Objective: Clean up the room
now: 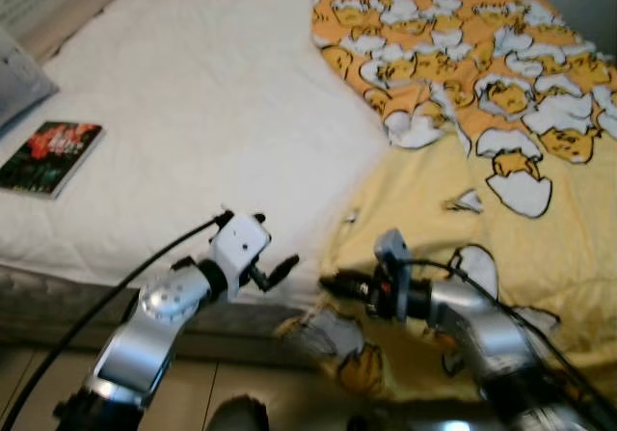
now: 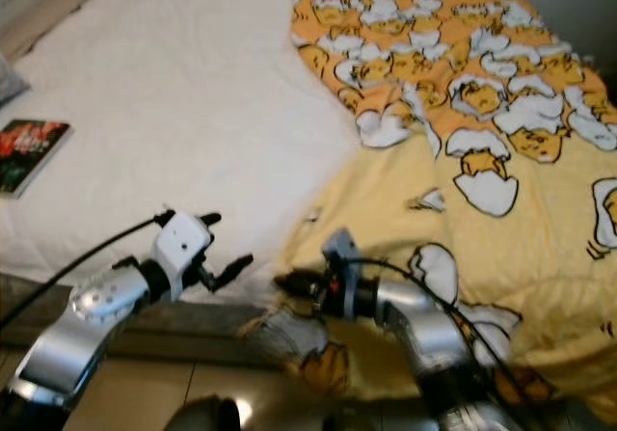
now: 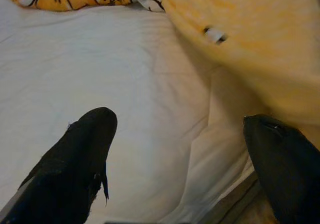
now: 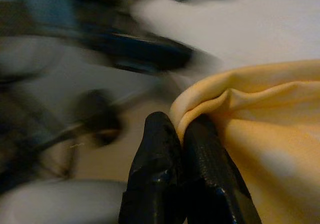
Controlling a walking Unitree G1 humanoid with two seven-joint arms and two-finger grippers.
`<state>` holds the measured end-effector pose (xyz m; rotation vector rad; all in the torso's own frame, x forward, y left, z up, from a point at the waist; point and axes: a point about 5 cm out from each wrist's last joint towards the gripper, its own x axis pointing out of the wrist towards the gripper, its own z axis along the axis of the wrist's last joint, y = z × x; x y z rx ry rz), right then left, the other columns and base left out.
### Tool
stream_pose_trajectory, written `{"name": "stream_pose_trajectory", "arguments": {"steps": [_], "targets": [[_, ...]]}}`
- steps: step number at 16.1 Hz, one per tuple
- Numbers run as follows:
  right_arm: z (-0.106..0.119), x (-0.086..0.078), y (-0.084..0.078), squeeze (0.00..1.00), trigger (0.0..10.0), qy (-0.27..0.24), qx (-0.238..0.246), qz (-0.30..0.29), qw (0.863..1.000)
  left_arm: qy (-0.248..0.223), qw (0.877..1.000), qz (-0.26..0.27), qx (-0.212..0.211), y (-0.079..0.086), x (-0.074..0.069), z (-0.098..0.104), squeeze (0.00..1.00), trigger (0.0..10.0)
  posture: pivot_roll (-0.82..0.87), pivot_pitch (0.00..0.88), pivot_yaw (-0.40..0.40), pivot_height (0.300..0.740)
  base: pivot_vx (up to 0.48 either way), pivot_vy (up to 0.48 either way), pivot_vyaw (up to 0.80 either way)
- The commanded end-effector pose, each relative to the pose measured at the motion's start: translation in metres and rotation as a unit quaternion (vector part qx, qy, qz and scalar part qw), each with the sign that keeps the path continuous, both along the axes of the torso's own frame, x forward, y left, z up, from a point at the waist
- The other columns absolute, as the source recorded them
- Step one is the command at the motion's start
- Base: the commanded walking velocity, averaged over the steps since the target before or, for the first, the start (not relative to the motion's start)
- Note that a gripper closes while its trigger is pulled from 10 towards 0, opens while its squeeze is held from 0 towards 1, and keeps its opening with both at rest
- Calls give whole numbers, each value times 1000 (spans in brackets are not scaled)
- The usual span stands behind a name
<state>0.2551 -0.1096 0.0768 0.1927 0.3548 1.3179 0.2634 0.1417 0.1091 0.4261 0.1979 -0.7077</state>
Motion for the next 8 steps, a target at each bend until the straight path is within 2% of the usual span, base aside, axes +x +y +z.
{"name": "stream_pose_trajectory", "arguments": {"steps": [1,3,4,5,6,7,8], "targets": [[22,-9,13,0,0,-10,49,72,996,-2,1000,-6,5,1,0,0,882,10000,62,23,-11,740,0,0,0],[40,-25,11,0,0,5,91,142,986,-2,1000,-6,5,2,1,0,882,10000,62,25,-13,740,0,0,0],[42,-30,8,0,0,12,93,158,983,-1,1000,-6,5,2,0,0,882,10000,61,27,-14,740,0,0,0],[38,-29,5,0,0,9,68,145,987,-1,1000,-6,5,2,0,0,882,10000,60,28,-15,740,0,0,0],[26,-19,1,0,6392,-1,13,83,996,1,1000,-6,5,2,0,-1,882,10000,58,29,-17,740,0,0,0],[13,-9,-4,0,10000,-10,-41,30,999,2,1000,-6,5,1,-1,-2,878,10000,57,28,-16,740,0,0,0],[3,-4,-8,0,10000,-7,-77,-5,997,2,1000,-7,5,1,-1,-3,878,10000,57,28,-16,740,0,0,0]]}}
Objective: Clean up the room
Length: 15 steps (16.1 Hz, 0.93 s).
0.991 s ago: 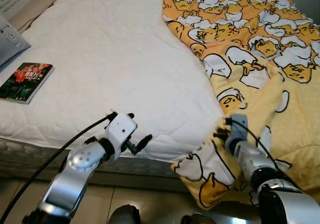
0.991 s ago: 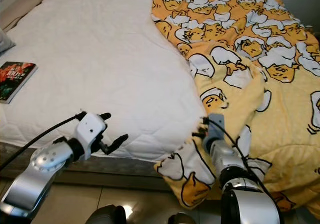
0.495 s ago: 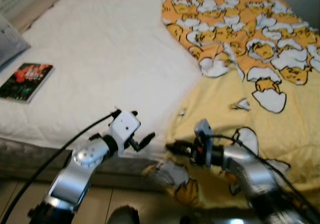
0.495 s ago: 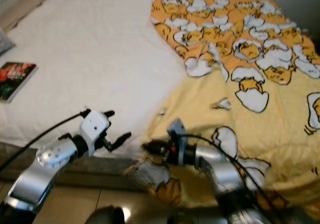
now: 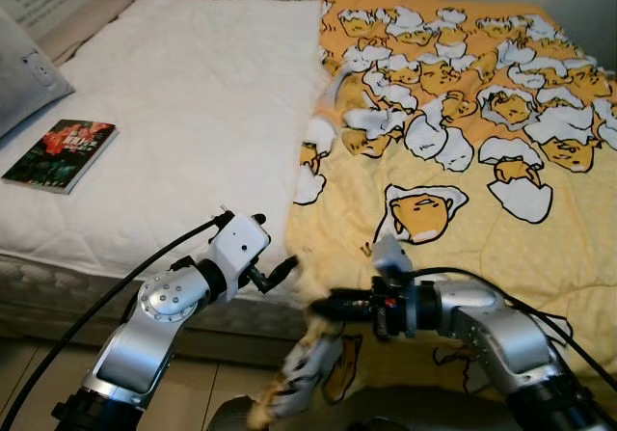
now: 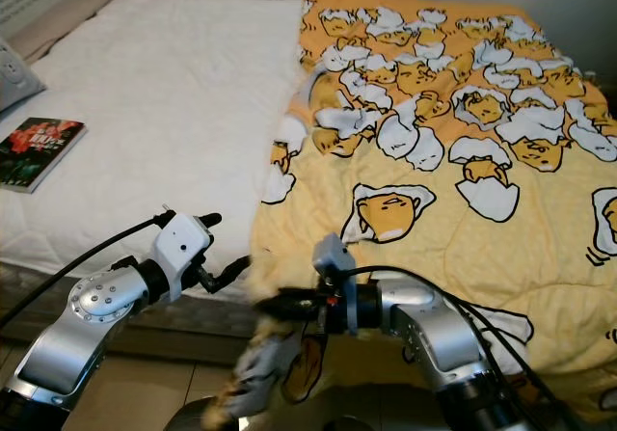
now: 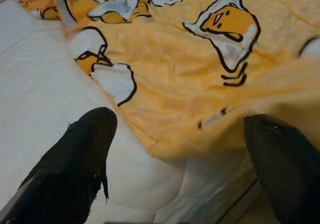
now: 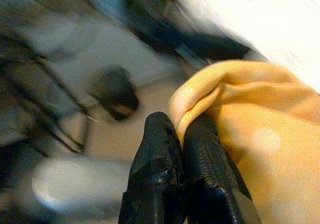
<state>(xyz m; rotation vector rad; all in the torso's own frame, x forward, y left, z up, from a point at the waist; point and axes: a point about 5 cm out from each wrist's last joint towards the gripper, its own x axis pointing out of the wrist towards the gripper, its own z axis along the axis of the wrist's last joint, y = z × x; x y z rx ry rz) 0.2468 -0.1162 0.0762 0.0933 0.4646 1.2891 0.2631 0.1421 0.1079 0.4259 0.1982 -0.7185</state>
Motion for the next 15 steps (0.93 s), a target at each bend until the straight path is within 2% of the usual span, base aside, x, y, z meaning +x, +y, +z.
{"name": "stream_pose_trajectory", "arguments": {"steps": [1,2,3,4,8,10,11,13,14,15], "targets": [[0,5,-3,0,10000,-14,-25,-18,999,1,1000,-2,5,0,-1,-2,882,10000,57,28,-16,740,0,0,0],[-13,4,-6,0,10000,-18,-73,-39,996,2,1000,-3,6,0,-1,-2,878,10000,57,28,-15,740,0,0,0],[-23,0,-6,98,10000,-7,-86,-48,995,3,1000,-4,7,0,-1,-2,882,10000,57,28,-14,740,0,0,0],[-25,-3,-5,1000,10000,5,-78,-50,996,3,1000,-5,9,1,-1,-3,878,10000,56,28,-13,740,0,0,0],[-23,-8,-2,1000,10000,16,-51,-38,998,5,1000,-8,12,1,-1,-4,882,10000,54,28,-11,740,0,0,0],[-19,-8,-4,1000,10000,3,-51,-36,998,4,1000,-7,13,1,0,-4,878,10000,55,26,-13,740,0,0,0],[-15,-5,-6,1000,10000,-15,-54,-56,997,1,1000,2,11,2,1,-4,882,10000,56,26,-17,740,0,0,0],[-4,4,-12,1000,10000,-53,-51,-127,989,-10,998,55,1,9,6,-4,878,10000,48,21,-22,740,0,0,0],[2,17,-21,1000,10000,-99,-68,-233,965,-35,994,99,-12,12,12,-1,875,10000,38,17,-22,740,0,0,0],[3,22,-25,1000,10000,-103,-74,-277,952,-38,993,110,-20,13,13,-1,875,10000,30,15,-19,740,0,0,0]]}}
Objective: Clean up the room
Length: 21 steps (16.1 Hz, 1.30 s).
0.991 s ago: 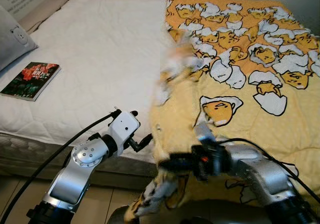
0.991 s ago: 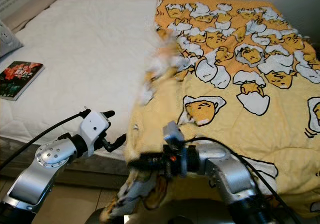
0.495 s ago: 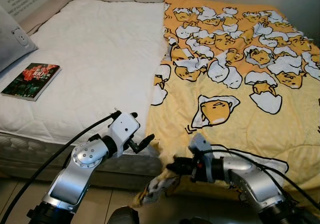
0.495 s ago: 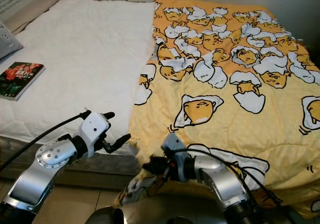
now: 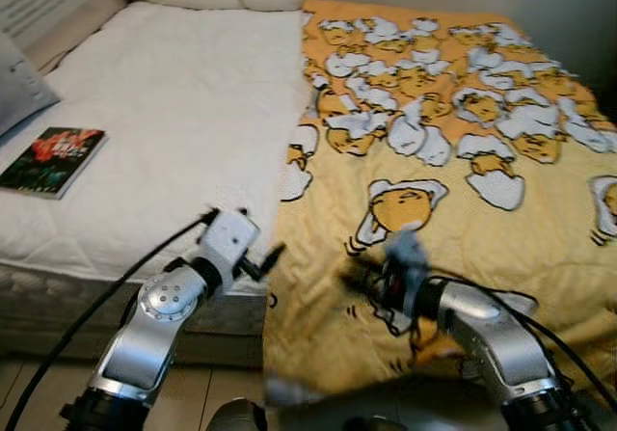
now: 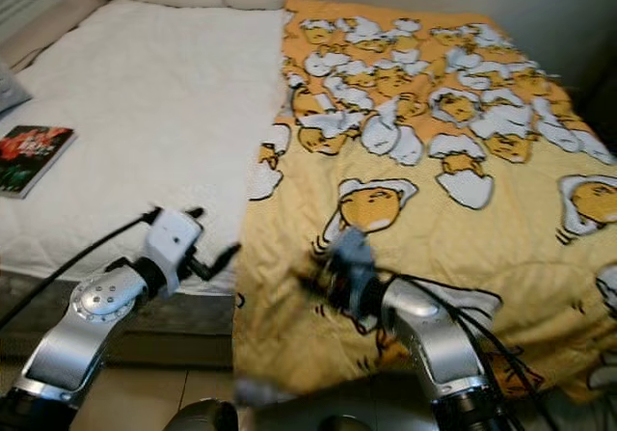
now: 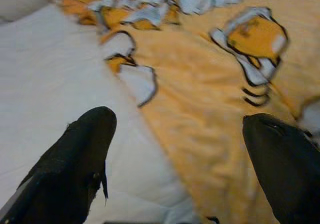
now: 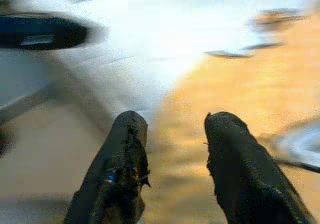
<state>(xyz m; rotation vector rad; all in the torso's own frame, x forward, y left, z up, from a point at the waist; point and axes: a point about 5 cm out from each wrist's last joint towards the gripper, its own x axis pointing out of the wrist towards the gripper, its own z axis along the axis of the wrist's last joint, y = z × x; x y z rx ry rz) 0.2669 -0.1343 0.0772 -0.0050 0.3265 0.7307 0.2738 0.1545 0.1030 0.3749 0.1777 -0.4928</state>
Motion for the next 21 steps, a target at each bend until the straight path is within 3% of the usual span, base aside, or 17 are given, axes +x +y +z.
{"name": "stream_pose_trajectory", "arguments": {"steps": [1,2,3,4,5,6,11,14,21], "targets": [[2,7,-15,0,10000,-16,-5,-94,995,-17,999,24,-14,0,5,5,875,10000,24,12,-13,740,0,0,0],[0,11,-29,0,10000,-29,-11,-201,979,-26,998,44,-28,-4,7,7,871,10000,19,10,-9,740,0,0,0],[-2,11,-37,0,10000,-40,-28,-252,966,-28,998,50,-36,-6,8,7,875,10000,15,8,-5,740,0,337,0],[-7,7,-51,0,10000,-48,-43,-343,937,-29,997,53,-40,-10,7,5,875,10000,10,4,2,740,0,401,0],[-10,1,-57,0,10000,-44,-36,-393,918,-30,997,57,-38,-12,7,4,875,10000,6,2,7,740,0,405,0],[-10,-4,-57,0,10000,-49,-32,-408,911,-31,997,61,-37,-13,8,3,875,10000,4,0,10,740,0,401,0],[-16,-13,-53,0,10000,-47,-39,-436,898,-37,997,60,-29,-12,11,5,871,10000,2,0,31,740,0,402,0],[-11,-10,-41,0,10000,-59,-31,-409,910,-38,997,67,-27,-9,12,6,875,10000,8,0,25,740,0,402,0],[-11,-7,-34,0,10000,-55,-27,-391,918,-39,995,84,-34,-6,14,4,863,10000,11,0,15,740,0,265,0]]}}
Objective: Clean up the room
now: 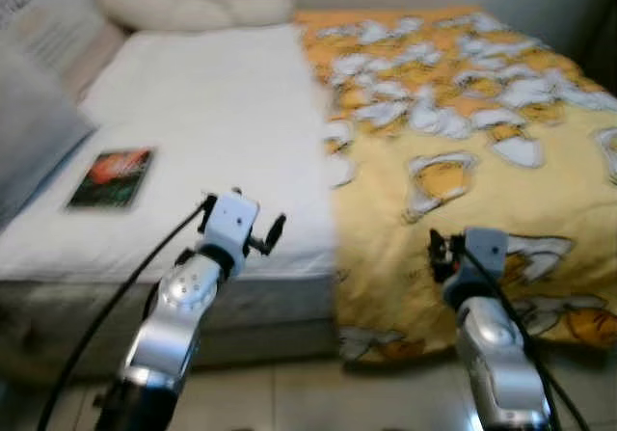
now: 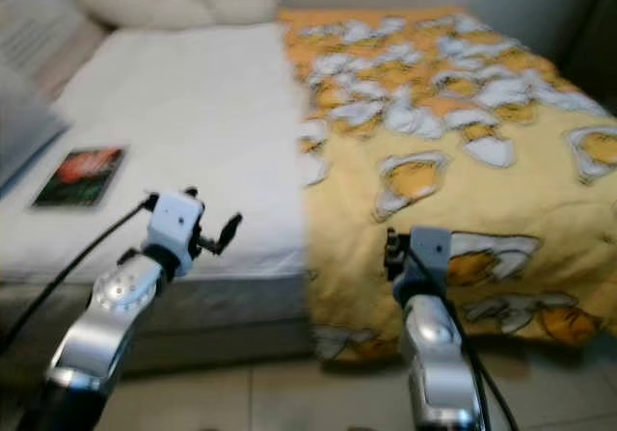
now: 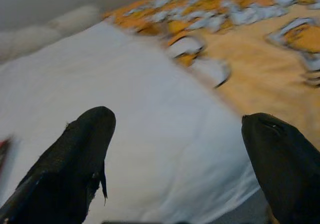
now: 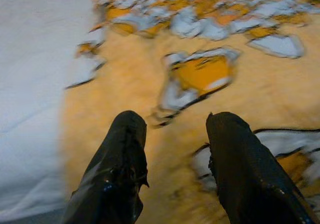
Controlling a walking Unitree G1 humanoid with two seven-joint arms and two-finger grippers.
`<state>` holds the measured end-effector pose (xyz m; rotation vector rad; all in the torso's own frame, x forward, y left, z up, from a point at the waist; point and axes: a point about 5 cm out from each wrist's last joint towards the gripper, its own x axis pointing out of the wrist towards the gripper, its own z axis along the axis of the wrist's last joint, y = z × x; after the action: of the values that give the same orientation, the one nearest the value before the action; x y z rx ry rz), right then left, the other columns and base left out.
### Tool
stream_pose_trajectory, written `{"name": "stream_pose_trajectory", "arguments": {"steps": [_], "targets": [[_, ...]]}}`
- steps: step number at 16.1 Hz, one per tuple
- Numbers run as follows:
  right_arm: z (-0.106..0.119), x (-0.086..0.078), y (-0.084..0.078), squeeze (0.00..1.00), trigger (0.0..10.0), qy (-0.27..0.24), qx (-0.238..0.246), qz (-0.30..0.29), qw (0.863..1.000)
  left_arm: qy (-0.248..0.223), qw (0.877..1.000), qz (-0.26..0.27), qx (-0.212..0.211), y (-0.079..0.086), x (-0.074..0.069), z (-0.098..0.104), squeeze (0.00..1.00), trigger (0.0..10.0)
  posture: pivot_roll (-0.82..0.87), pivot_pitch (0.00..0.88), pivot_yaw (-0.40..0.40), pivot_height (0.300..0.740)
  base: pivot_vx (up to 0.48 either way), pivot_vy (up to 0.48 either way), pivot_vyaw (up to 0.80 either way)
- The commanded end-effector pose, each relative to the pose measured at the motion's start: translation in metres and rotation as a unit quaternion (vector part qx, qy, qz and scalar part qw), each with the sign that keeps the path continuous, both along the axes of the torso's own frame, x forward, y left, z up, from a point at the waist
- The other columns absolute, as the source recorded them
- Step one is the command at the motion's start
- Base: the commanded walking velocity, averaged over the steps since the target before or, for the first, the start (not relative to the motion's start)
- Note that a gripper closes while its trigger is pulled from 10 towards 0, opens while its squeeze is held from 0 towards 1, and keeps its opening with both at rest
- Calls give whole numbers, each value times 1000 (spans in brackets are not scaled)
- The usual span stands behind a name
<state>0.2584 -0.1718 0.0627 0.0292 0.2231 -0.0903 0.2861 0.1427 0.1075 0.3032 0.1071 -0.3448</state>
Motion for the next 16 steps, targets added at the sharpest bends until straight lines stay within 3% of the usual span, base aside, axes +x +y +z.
{"name": "stream_pose_trajectory", "arguments": {"steps": [1,5,8,13,16], "targets": [[3,3,4,0,10000,-4,0,13,1000,0,1000,11,-4,4,1,0,863,10000,12,0,12,740,0,0,0],[9,10,4,0,10000,-17,-20,26,999,9,999,23,-40,5,-1,-7,890,10000,16,0,-3,740,0,0,0],[10,12,4,0,10000,-18,-24,28,999,8,999,24,-41,7,-2,-7,894,10000,19,0,-10,740,261,0,458],[10,14,4,0,10000,-16,-28,32,999,5,999,27,-41,11,-1,-6,902,10000,18,0,-11,740,328,0,0],[9,14,5,0,10000,-14,-24,34,999,5,999,25,-41,11,0,-6,902,10000,16,0,-8,740,358,0,752]]}}
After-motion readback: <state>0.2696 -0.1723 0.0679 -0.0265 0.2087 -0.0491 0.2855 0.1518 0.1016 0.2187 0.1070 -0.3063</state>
